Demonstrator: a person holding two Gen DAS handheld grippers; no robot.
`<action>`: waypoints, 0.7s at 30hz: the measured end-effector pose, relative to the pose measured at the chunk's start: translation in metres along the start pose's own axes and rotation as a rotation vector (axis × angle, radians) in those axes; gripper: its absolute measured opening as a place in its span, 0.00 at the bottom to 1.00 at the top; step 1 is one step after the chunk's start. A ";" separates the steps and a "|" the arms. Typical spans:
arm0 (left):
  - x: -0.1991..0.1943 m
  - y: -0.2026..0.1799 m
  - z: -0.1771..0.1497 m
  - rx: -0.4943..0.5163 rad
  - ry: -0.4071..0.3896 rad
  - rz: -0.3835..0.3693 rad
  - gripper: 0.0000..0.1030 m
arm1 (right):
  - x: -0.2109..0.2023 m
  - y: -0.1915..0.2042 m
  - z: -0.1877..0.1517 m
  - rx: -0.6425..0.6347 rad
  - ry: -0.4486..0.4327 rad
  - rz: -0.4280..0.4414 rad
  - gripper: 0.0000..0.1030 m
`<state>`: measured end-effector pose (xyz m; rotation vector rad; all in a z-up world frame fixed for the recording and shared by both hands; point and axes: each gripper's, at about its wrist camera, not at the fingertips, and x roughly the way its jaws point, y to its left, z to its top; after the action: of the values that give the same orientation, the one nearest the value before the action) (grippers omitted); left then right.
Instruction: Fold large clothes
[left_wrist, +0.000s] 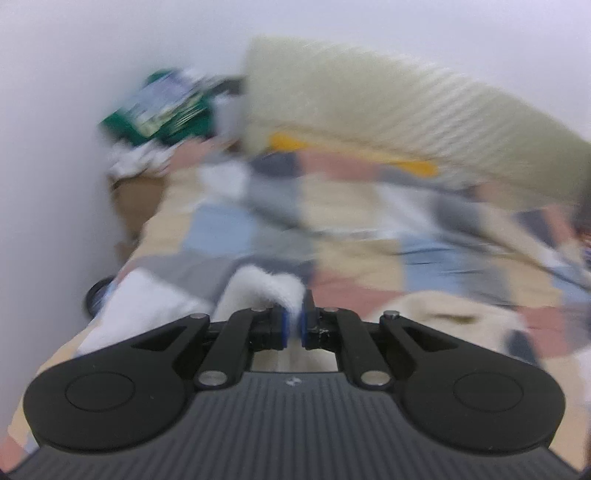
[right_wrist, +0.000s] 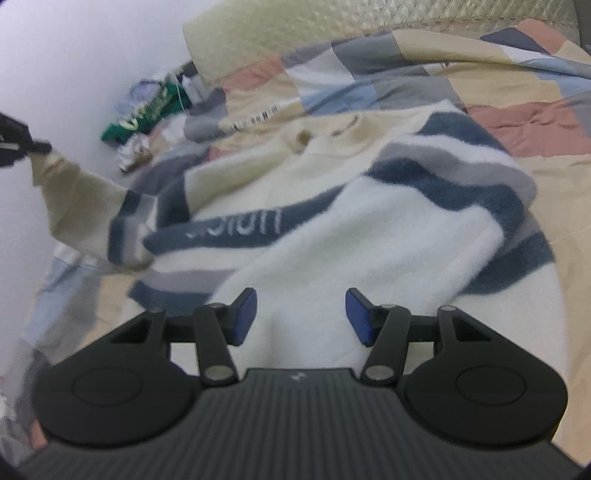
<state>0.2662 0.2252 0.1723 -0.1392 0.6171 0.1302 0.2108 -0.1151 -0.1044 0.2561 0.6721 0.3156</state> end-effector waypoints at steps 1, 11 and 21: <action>-0.016 -0.019 0.003 0.031 -0.009 -0.031 0.07 | -0.008 0.000 0.000 -0.002 -0.016 0.005 0.55; -0.086 -0.242 -0.061 0.289 0.028 -0.406 0.07 | -0.074 -0.042 -0.003 0.144 -0.135 -0.016 0.55; 0.011 -0.309 -0.184 0.256 0.257 -0.475 0.08 | -0.104 -0.104 -0.014 0.370 -0.216 -0.111 0.55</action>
<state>0.2214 -0.1088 0.0459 -0.0518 0.8347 -0.4305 0.1464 -0.2469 -0.0900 0.5954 0.5253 0.0530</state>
